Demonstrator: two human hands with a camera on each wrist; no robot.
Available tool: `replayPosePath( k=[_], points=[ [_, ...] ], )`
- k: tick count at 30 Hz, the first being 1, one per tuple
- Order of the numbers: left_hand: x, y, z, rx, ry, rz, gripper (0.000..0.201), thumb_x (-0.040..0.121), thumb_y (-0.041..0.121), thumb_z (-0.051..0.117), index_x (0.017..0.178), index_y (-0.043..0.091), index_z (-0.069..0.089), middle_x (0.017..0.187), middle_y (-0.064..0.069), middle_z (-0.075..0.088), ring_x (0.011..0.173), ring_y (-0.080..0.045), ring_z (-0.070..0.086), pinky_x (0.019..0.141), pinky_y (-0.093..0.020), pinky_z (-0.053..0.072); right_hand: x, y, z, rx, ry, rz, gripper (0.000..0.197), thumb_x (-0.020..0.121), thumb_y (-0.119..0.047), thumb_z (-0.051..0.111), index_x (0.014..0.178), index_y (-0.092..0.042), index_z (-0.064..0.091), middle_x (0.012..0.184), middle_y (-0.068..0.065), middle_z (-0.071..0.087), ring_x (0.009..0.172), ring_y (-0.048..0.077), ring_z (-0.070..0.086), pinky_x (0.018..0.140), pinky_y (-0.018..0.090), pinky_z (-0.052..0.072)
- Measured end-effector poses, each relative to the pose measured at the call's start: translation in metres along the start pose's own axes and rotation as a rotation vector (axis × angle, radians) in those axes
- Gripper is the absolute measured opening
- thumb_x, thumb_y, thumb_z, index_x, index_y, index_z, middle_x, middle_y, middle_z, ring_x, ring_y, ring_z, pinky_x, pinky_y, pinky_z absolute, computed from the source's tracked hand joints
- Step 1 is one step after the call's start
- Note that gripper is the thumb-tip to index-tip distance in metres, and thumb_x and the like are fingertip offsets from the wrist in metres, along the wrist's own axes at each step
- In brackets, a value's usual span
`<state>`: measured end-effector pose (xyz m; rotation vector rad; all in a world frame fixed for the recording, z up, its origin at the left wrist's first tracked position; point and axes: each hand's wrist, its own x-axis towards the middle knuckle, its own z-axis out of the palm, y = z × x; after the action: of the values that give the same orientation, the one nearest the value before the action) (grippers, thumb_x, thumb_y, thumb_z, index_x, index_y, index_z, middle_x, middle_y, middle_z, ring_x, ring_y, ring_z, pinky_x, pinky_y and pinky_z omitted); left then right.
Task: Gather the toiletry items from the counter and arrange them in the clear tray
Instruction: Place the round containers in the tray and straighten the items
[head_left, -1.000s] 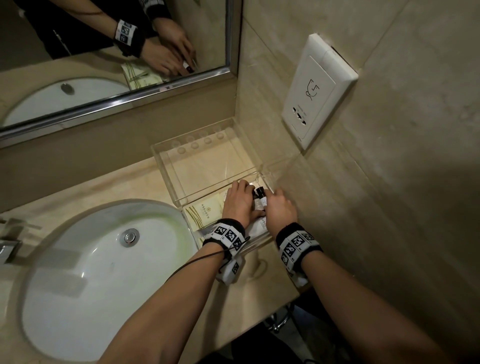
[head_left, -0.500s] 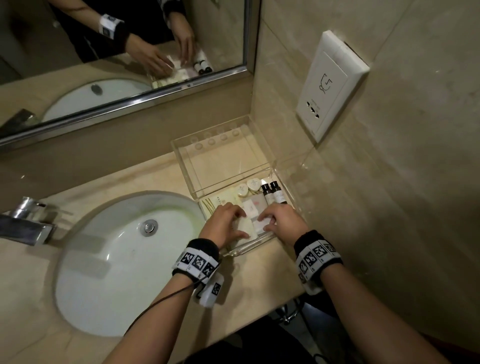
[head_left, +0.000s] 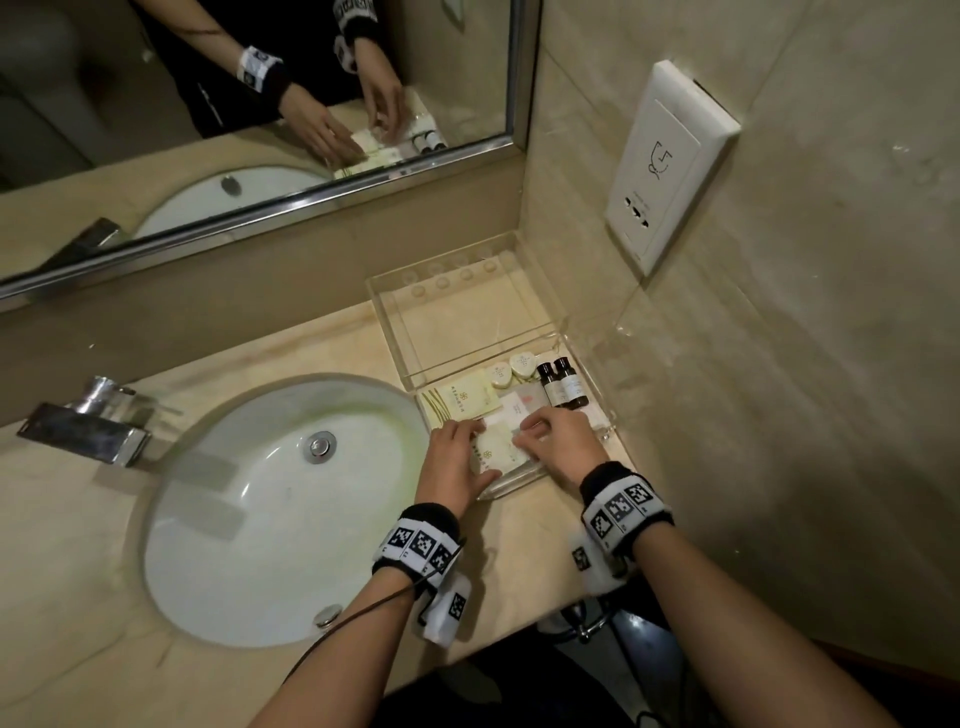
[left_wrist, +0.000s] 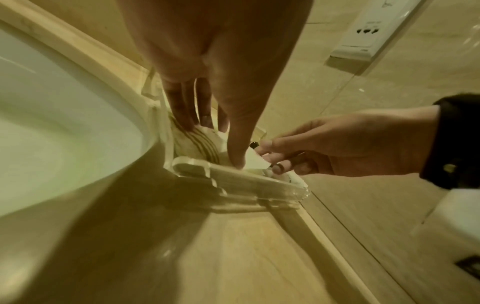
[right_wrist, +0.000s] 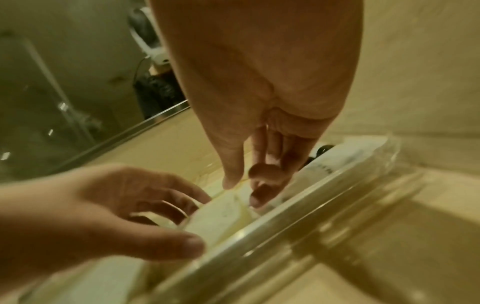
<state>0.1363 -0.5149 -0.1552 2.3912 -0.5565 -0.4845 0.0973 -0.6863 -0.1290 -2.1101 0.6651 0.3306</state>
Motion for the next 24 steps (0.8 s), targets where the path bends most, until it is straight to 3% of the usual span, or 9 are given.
replayPosePath(
  k=[3, 7, 13, 17, 21, 24],
  points=[
    [-0.002, -0.002, 0.001, 0.012, 0.03, 0.041, 0.063, 0.07, 0.026, 0.081, 0.125, 0.017, 0.052, 0.127, -0.001, 0.051, 0.118, -0.018, 0.048, 0.105, -0.034, 0.042, 0.001, -0.009, 0.009, 0.057, -0.066, 0.091, 0.035, 0.083, -0.022, 0.075, 0.114, -0.01, 0.064, 0.101, 0.002, 0.067, 0.09, 0.015, 0.061, 0.08, 0.024, 0.049],
    [-0.005, -0.003, 0.001, 0.091, 0.041, 0.078, 0.067, 0.071, 0.033, 0.08, 0.129, 0.018, 0.05, 0.131, 0.001, 0.05, 0.119, -0.017, 0.046, 0.103, -0.032, 0.041, 0.005, -0.008, 0.011, 0.1, -0.056, 0.153, 0.033, 0.082, -0.019, 0.076, 0.111, -0.006, 0.068, 0.113, 0.01, 0.069, 0.106, 0.023, 0.063, 0.099, 0.034, 0.049],
    [-0.009, -0.003, 0.003, 0.107, 0.081, 0.082, 0.063, 0.075, 0.032, 0.076, 0.131, 0.018, 0.05, 0.132, 0.0, 0.052, 0.119, -0.018, 0.048, 0.1, -0.032, 0.043, 0.002, -0.002, 0.009, 0.173, -0.018, 0.118, 0.021, 0.079, -0.024, 0.079, 0.09, -0.008, 0.072, 0.099, 0.005, 0.071, 0.098, 0.019, 0.063, 0.094, 0.032, 0.051],
    [-0.012, -0.003, 0.003, 0.068, 0.162, 0.017, 0.05, 0.08, 0.028, 0.071, 0.126, 0.019, 0.053, 0.127, 0.002, 0.055, 0.117, -0.018, 0.049, 0.097, -0.033, 0.046, 0.0, 0.002, 0.004, 0.126, -0.044, 0.087, 0.018, 0.082, -0.017, 0.074, 0.099, -0.008, 0.073, 0.103, 0.006, 0.071, 0.1, 0.019, 0.064, 0.097, 0.032, 0.05],
    [-0.013, -0.002, 0.005, 0.168, 0.095, 0.112, 0.065, 0.076, 0.039, 0.075, 0.132, 0.021, 0.048, 0.134, 0.003, 0.051, 0.12, -0.017, 0.047, 0.1, -0.032, 0.044, 0.0, 0.003, 0.004, 0.077, -0.049, 0.067, 0.019, 0.085, -0.016, 0.071, 0.102, -0.008, 0.072, 0.093, 0.001, 0.066, 0.095, 0.018, 0.062, 0.097, 0.034, 0.05],
    [-0.011, -0.002, 0.005, 0.207, 0.111, 0.116, 0.061, 0.078, 0.036, 0.072, 0.132, 0.021, 0.047, 0.134, 0.002, 0.051, 0.119, -0.019, 0.047, 0.099, -0.032, 0.043, 0.001, 0.004, 0.004, 0.079, -0.06, 0.069, 0.023, 0.086, -0.019, 0.071, 0.106, -0.008, 0.071, 0.095, 0.0, 0.064, 0.093, 0.015, 0.059, 0.094, 0.029, 0.048]
  ],
)
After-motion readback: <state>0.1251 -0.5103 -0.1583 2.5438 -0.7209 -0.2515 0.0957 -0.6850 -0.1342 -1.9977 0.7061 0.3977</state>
